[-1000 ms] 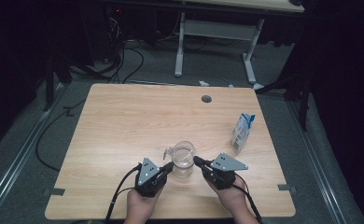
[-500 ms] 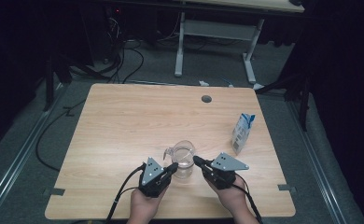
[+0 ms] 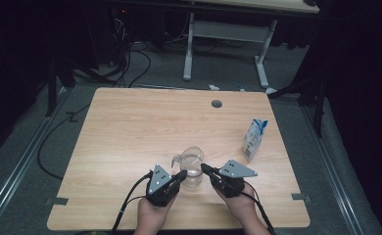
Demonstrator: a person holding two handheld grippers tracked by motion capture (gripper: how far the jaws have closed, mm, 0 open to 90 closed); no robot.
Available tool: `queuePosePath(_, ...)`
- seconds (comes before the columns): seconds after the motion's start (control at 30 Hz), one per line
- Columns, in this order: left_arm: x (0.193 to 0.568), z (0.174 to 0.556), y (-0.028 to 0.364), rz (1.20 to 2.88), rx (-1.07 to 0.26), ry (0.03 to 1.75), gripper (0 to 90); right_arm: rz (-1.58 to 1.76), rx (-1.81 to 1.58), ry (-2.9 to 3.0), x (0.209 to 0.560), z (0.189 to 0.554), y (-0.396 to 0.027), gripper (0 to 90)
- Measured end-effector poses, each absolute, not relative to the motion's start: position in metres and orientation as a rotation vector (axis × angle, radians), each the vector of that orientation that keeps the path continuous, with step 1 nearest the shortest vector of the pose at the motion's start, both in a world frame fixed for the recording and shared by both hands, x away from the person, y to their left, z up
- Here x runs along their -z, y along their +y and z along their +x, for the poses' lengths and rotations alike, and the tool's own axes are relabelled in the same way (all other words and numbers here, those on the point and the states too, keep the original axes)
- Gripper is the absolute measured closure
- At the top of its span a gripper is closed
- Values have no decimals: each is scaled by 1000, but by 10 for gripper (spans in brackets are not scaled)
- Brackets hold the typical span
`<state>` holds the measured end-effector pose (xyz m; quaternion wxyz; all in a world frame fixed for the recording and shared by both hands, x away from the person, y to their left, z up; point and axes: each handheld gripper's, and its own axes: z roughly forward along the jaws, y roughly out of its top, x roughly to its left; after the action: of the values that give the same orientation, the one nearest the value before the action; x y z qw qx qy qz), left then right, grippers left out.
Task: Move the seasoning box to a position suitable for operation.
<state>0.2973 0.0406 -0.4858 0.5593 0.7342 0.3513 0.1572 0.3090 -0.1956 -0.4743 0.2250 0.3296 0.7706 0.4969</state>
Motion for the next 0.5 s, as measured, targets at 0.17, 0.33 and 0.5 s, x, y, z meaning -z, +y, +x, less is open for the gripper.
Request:
queuePosePath(0.17,485,298,42,1718,-375,833,900,903,-1370,2121,475,309,-195,899)
queuePosePath(0.33,483,299,44,1708,-379,841,900,899,-1371,2118,475,308,-195,899)
queuePosePath(0.5,482,300,46,1706,-389,844,900,892,-1370,2117,475,308,-195,899)
